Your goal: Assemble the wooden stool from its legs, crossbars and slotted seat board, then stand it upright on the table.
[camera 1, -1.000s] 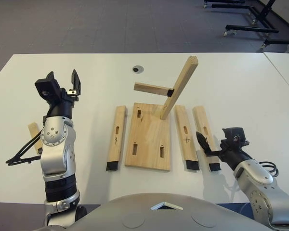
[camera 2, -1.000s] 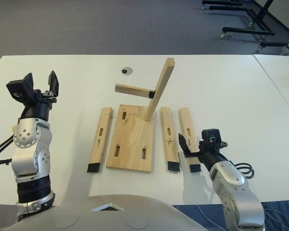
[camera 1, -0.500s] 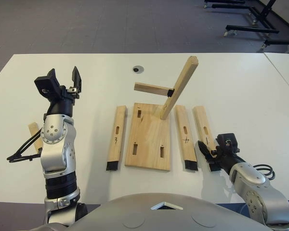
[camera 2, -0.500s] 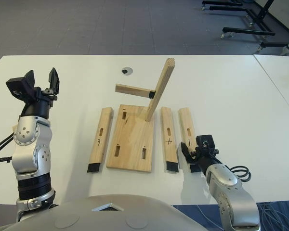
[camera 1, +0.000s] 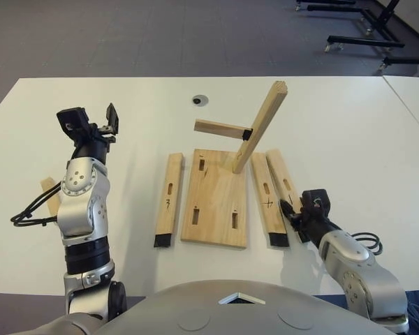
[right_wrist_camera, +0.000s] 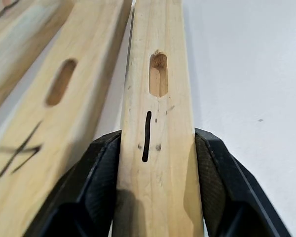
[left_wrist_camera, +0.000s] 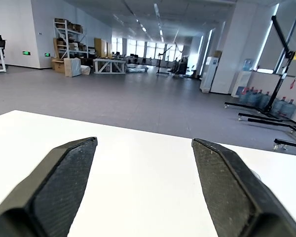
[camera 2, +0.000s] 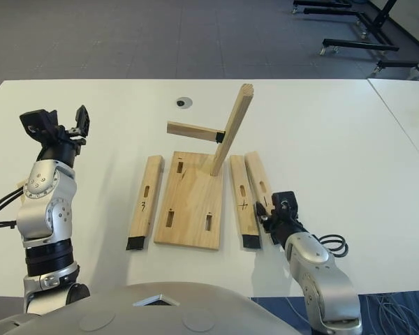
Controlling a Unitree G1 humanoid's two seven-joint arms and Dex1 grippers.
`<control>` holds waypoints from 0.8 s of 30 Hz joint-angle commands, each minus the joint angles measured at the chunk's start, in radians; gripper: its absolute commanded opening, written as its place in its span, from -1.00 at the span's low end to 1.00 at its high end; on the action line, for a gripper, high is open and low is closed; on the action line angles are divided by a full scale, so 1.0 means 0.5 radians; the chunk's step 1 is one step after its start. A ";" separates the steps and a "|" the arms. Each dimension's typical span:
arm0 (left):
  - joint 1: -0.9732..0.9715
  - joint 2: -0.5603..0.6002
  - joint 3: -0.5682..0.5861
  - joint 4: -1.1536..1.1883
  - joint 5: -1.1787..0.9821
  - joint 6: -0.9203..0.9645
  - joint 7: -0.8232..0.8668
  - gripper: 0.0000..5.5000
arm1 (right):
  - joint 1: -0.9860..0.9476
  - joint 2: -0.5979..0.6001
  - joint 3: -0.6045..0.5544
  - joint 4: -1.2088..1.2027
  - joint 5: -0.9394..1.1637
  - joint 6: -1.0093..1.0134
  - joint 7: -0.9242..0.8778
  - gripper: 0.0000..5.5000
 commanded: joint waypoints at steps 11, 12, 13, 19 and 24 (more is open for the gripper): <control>-0.459 0.071 0.150 -0.094 -1.338 0.059 -0.863 0.28 | -1.466 -0.093 -0.664 0.524 1.244 -0.890 0.756 -0.26; -0.455 0.092 0.123 -0.123 -1.522 0.165 -0.983 0.28 | -1.478 -0.148 -0.663 0.440 1.530 -0.773 0.891 -0.26; -0.445 0.107 0.078 -0.150 -1.702 0.288 -1.086 0.28 | -1.480 -0.212 -0.641 0.383 1.747 -0.662 1.032 -0.26; -0.388 0.270 -0.190 -0.284 -2.242 0.806 -1.422 0.28 | -1.364 -0.362 -0.252 0.176 1.933 -0.417 1.490 -0.26; -0.378 0.335 -0.333 -0.336 -2.181 0.868 -1.512 0.28 | -1.344 -0.264 0.021 0.270 1.770 -0.464 1.606 -0.26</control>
